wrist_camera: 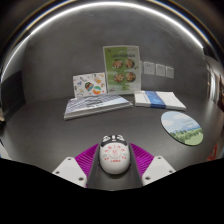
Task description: Arrange mouse
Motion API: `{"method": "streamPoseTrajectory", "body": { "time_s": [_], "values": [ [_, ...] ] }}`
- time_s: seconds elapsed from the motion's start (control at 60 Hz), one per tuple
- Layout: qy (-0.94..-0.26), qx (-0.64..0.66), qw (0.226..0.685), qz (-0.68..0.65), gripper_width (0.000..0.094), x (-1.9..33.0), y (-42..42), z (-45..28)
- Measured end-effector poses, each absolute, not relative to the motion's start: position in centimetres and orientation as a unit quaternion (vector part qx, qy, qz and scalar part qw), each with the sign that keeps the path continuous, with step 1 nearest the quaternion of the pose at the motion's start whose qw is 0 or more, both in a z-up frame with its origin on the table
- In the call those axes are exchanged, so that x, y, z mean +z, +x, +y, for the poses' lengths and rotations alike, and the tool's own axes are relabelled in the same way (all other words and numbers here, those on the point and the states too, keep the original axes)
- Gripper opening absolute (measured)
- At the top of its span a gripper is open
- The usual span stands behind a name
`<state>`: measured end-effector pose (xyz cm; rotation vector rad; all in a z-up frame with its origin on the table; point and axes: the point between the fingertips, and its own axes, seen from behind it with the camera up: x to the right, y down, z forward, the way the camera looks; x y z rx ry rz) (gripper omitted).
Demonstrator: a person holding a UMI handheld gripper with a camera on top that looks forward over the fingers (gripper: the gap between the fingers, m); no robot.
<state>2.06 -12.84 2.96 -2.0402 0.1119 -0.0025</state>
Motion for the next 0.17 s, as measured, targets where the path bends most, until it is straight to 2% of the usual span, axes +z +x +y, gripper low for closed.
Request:
{"method": "streamPoseTrajectory", "body": {
  "time_s": [0.1,0.117,0.133,0.167],
  "values": [
    [-0.858,-0.007,0.511,0.051,0.0478,2.8,4.8,-14.0],
    [-0.858,-0.006,0.51,0.052,0.0514,2.9,5.2,-14.2],
    [-0.859,-0.006,0.51,0.05,0.046,2.9,5.6,-14.3],
    [-0.862,-0.004,0.506,0.039,0.0436,2.9,6.2,-14.7]
  ]
}}
